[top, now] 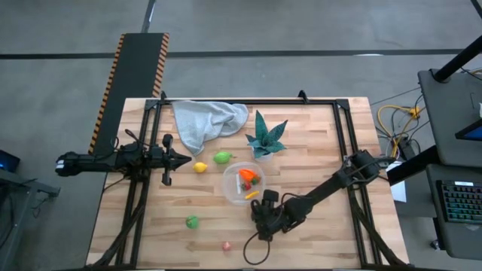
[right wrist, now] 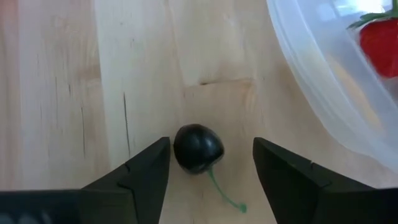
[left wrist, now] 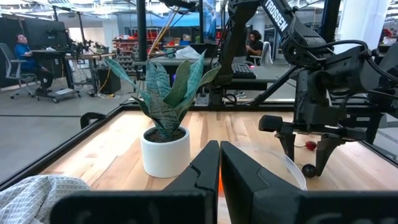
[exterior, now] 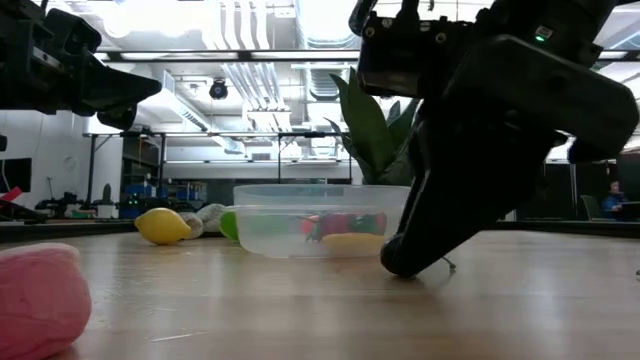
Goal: Pick and placing Produce into tupperware
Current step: Put the black cherry into the transparent bin
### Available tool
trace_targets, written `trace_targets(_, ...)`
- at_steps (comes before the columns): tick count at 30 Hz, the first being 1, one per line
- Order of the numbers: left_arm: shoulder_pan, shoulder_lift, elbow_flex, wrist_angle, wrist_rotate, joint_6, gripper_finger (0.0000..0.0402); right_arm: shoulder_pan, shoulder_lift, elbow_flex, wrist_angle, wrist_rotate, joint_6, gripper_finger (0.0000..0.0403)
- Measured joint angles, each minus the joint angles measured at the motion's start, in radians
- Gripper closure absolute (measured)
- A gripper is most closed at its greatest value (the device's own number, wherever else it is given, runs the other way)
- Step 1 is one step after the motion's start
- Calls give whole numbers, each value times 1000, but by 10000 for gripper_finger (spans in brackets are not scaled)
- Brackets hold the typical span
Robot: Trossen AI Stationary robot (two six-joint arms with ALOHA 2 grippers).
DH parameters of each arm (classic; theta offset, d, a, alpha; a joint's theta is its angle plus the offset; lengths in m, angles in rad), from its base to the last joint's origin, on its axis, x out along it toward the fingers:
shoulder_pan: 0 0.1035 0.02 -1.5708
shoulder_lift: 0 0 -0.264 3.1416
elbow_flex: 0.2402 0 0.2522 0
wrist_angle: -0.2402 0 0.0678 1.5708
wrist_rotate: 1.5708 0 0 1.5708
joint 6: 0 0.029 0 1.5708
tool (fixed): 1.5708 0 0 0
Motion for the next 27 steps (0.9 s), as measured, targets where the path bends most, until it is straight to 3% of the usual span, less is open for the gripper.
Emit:
trace_targets(9, 0, 0, 0, 0, 0, 0, 402, 1, 0, -10, 8, -4, 41, 219)
trace_targets(27, 0, 0, 0, 0, 0, 0, 402, 1, 0, -12, 18, -29, 41, 353)
